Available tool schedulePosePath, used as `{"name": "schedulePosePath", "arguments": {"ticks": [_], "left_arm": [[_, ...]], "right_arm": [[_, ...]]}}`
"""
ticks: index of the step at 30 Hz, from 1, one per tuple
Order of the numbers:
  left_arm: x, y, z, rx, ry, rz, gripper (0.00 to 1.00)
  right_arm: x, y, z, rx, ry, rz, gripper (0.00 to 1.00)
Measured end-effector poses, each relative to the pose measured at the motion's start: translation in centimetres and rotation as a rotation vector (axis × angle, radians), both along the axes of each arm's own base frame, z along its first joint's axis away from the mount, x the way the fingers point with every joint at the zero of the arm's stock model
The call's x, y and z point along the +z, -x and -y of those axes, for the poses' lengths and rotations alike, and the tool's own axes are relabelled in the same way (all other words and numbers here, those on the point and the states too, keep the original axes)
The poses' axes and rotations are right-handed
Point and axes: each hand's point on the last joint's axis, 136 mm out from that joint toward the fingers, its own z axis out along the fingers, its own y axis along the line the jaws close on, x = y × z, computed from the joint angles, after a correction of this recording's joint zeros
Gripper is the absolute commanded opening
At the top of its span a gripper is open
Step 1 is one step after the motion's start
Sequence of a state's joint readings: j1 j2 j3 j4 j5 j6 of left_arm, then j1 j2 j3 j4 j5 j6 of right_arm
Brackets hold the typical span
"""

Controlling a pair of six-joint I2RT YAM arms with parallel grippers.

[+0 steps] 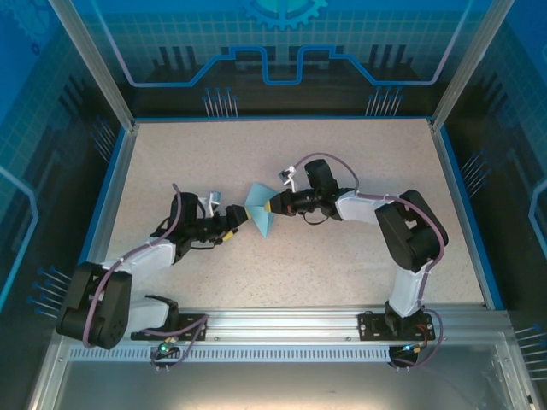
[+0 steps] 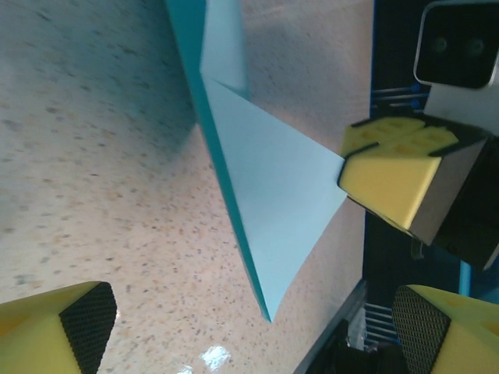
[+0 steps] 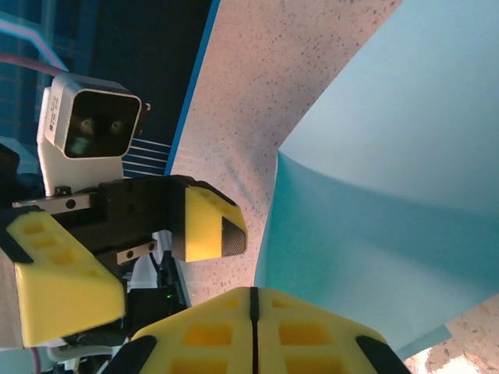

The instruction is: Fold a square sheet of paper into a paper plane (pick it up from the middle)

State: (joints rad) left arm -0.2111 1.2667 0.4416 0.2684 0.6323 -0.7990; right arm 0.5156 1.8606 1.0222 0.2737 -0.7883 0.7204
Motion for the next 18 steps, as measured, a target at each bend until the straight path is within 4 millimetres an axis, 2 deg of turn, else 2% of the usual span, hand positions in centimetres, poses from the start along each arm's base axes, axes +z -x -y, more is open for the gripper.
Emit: {"name": "schedulePosePath", "arguments": {"ticks": [5,12,18], "left_arm": [[0.0,-0.3,1.4,-0.043,0.028,0.026,0.8],[0.4,-1.4,2.0,-0.054,0.052,0.09,0.66],[0.3,-2.1,2.4,-0.051,0.077,0.104,0.5]], "right_arm": [[0.6,0.5,-0.1,0.032,-0.04,-0.019,0.05],[1.2,1.5,-0.3,0.078,-0.082,-0.045,0.05],[1.4,2.1,-0.3,0.104,-0.1,-0.06,0.06]]}}
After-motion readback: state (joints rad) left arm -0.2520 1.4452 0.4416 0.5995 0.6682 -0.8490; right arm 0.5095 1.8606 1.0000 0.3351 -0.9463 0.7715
